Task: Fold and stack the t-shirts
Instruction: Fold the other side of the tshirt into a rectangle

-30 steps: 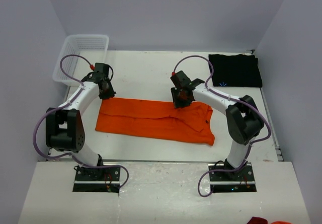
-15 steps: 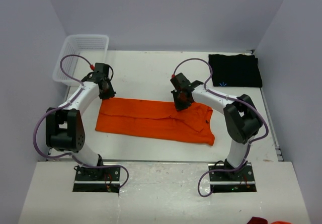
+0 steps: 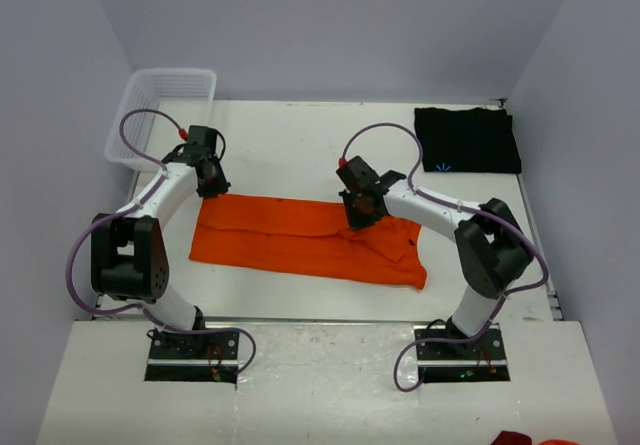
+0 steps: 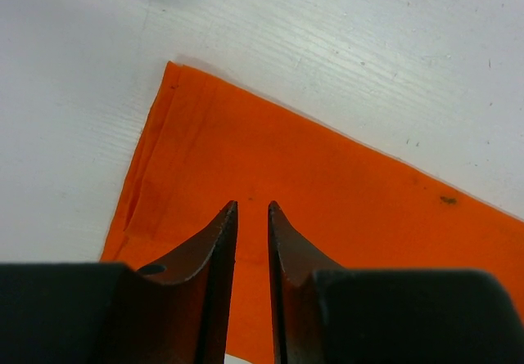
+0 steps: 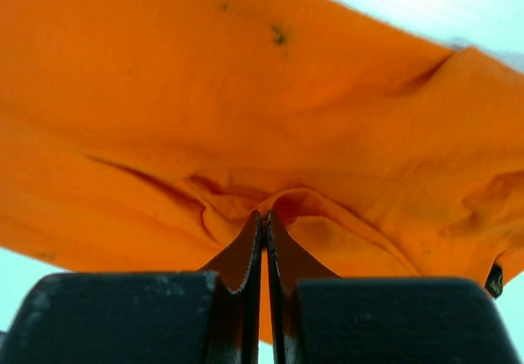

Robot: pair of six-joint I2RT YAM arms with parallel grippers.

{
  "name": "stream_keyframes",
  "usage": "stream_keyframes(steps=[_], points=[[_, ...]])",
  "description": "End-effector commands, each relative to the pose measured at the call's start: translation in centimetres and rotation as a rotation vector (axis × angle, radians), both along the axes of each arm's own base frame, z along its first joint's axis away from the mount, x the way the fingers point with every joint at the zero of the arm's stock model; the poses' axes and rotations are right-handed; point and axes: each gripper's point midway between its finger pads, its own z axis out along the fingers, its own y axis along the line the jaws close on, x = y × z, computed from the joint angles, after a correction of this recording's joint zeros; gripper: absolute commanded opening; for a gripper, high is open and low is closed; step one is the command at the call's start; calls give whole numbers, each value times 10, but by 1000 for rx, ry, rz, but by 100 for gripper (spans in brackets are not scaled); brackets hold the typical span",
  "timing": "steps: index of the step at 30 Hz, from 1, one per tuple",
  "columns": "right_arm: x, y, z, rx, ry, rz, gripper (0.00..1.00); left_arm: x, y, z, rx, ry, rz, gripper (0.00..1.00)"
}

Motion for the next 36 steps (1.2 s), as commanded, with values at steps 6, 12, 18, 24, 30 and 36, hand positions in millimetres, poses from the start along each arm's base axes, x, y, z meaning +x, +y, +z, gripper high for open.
stream_keyframes(steps=[6,12,18,24,30,36], points=[[-55,18,26,38,-34,41,1,-3,-1,-7,8,-4,-15,22],[-134,33,29,24,-44,39,61,-2,-4,-13,3,9,-30,22],[-109,2,47,2,-136,-67,76,3,-7,-14,14,12,-39,22],[-69,-32,35,-80,-145,-157,62,3,-15,-19,32,26,-62,22],[-41,-57,13,-131,-130,-233,0,4,-19,-27,35,46,-78,18],[-30,-62,-6,-176,-104,-242,0,8,-27,-27,33,42,-94,17]])
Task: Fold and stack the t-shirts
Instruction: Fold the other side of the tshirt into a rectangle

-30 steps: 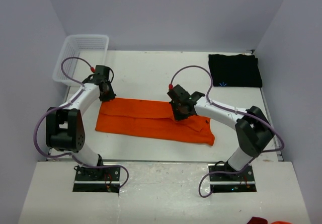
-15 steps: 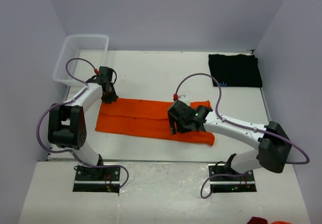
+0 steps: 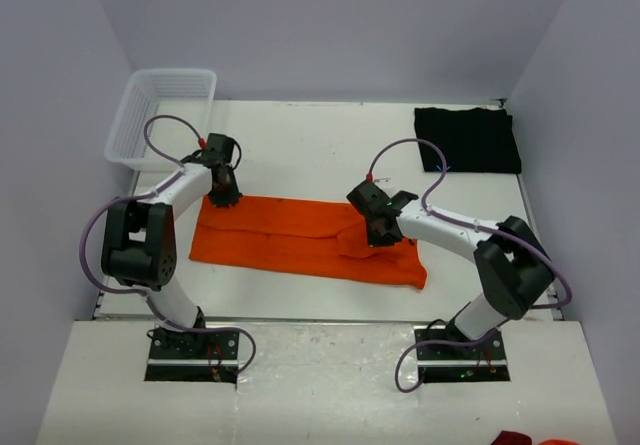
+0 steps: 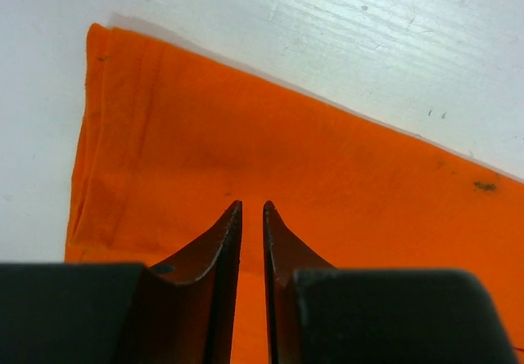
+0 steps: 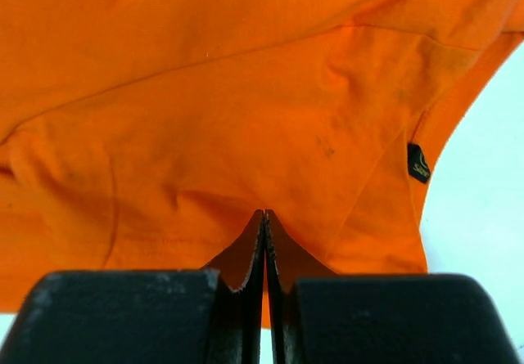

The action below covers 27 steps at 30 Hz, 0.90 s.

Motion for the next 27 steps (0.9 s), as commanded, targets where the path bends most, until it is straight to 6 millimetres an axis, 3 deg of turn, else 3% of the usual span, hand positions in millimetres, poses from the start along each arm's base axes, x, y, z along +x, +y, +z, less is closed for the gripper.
stream_keyframes(steps=[1,6,10,14,17,20,22,23,24,25,26,27], points=[[14,2,-3,-13,-34,3,0,21,-7,14,6,-69,-26,16],[-5,3,-17,38,6,-18,0,20,-6,13,20,-63,-28,16],[-38,15,-12,112,29,4,0,19,-5,9,26,-51,-23,16],[-71,31,10,159,1,46,0,17,-3,6,32,-44,-19,16],[-68,26,33,158,-55,43,0,16,-3,8,32,-49,-15,16],[-46,17,51,133,-107,22,1,15,-8,10,27,-53,-30,14],[-34,18,57,149,-107,16,16,14,-13,11,27,-50,-47,11],[-29,21,62,164,-115,20,23,13,-14,12,25,-51,-51,3],[-23,25,61,166,-119,42,38,11,-15,10,17,-47,-53,1],[-18,24,61,166,-117,38,40,10,-21,10,-10,-41,-69,0],[-13,30,64,178,-119,49,39,9,-23,10,-17,-40,-77,0],[-8,32,58,150,-102,72,14,9,-25,9,-30,-37,-83,0]])
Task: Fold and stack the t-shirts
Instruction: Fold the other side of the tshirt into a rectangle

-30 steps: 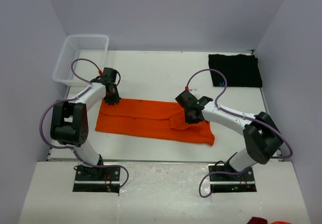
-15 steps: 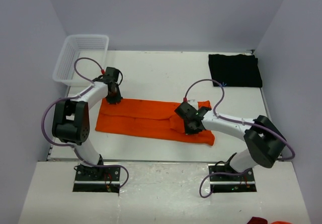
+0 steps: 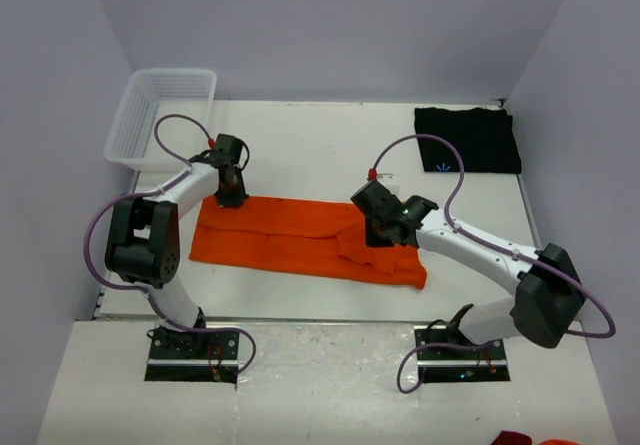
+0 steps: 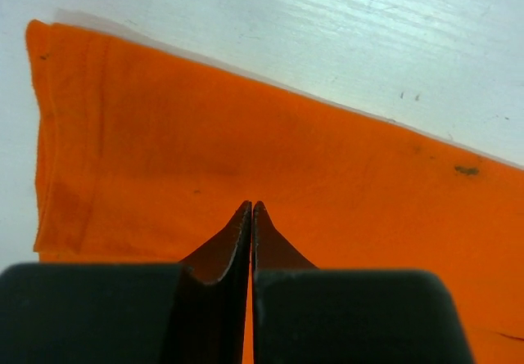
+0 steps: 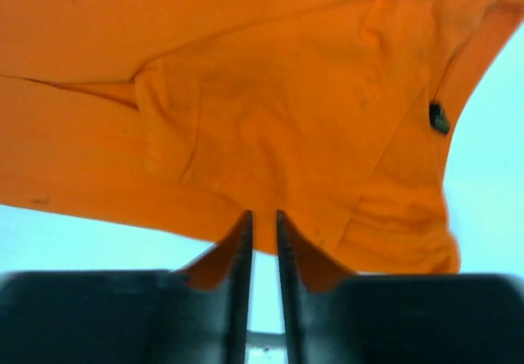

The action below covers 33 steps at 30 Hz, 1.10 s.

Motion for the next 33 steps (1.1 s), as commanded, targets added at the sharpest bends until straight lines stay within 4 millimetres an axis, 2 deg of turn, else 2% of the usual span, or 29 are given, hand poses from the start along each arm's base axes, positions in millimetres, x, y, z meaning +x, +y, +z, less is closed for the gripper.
stream_keyframes(steps=[1,2,6,7,9,11,16,21,24,27,29,30,31,33], points=[[23,13,4,-18,-19,36,0,8,-14,12,-60,-41,-51,0],[29,16,6,-23,-29,40,0,8,-16,11,-68,-36,-58,0],[46,25,-8,-42,-13,44,0,12,-17,18,-66,-28,-72,0],[49,25,-18,-66,6,44,0,13,-9,17,-27,-21,-56,0],[55,28,-22,-79,7,53,0,15,4,18,34,-4,-27,0],[59,31,-30,-86,23,59,0,13,11,8,59,42,-9,0],[72,24,-42,-34,69,-8,0,22,6,2,44,50,-19,0],[81,18,-63,-81,124,-42,0,28,9,-4,70,70,-22,0],[82,21,-74,-78,167,-40,0,25,16,-12,110,108,-20,0],[78,27,-85,-66,224,-20,0,17,18,-32,132,192,-37,0],[78,30,-86,-73,248,-9,0,9,19,-39,142,229,-39,0],[77,29,-93,-90,272,-1,0,6,17,-43,134,243,-43,0],[84,33,-89,-83,268,3,0,2,16,-48,126,263,-50,0],[83,30,-88,-111,299,14,0,-10,15,-56,113,307,-53,0]])
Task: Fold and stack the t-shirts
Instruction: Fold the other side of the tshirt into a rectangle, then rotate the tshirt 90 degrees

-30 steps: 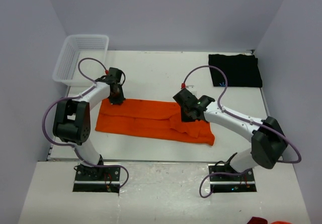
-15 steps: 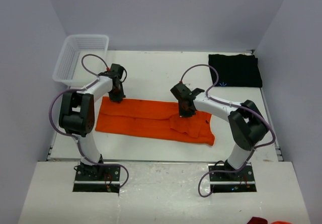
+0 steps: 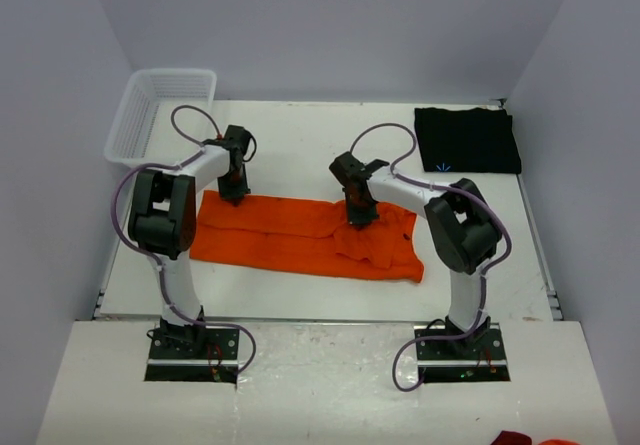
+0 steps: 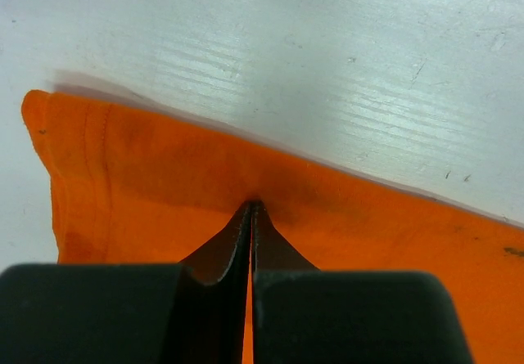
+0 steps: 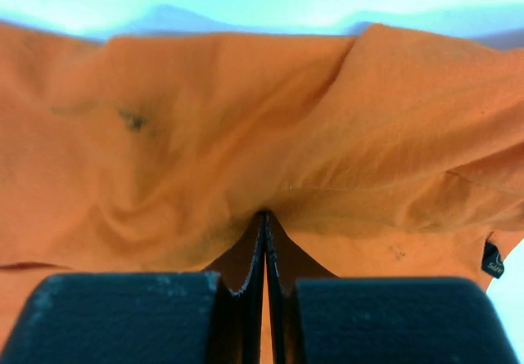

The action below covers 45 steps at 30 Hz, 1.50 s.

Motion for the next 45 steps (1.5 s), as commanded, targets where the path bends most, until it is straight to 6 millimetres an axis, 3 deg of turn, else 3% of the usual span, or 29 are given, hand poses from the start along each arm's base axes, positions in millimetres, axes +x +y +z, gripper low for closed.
stream_keyframes(steps=[1,7,9,11,14,18,24,29,33,37,38,39,41,42,44,45], points=[[8,9,-2,6,51,30,0,-36,4,-31,11,168,-16,0],[35,9,12,25,71,30,0,-65,7,-42,18,239,-16,0],[43,1,7,20,94,22,0,-76,4,-46,-12,249,-6,0],[53,-3,5,28,106,19,0,-85,-6,-52,-75,253,0,0],[66,-9,4,46,115,14,0,-104,-40,-55,-279,265,15,0],[80,-16,-3,48,147,27,0,-132,-83,-42,-476,282,25,0],[110,-12,9,61,99,65,0,-163,-125,-30,-498,306,-80,0],[153,-8,23,80,15,84,0,-186,-139,-29,-483,327,-104,0],[183,-8,35,82,-80,106,0,-194,-147,-11,-506,275,-82,0],[207,-2,65,112,-209,142,0,-188,-162,17,-507,201,-113,0],[217,1,90,138,-288,150,0,-188,-168,24,-489,181,-141,0],[216,1,95,141,-308,160,0,-176,-166,34,-436,109,-143,0],[226,1,127,151,-421,165,0,-158,-171,61,-365,-14,-181,0],[224,-1,163,169,-494,163,0,-150,-173,70,-345,-58,-197,0],[216,-10,189,154,-546,140,1,-137,-180,91,-324,-131,-227,0],[206,-16,225,168,-606,132,2,-129,-179,96,-297,-161,-258,0]])
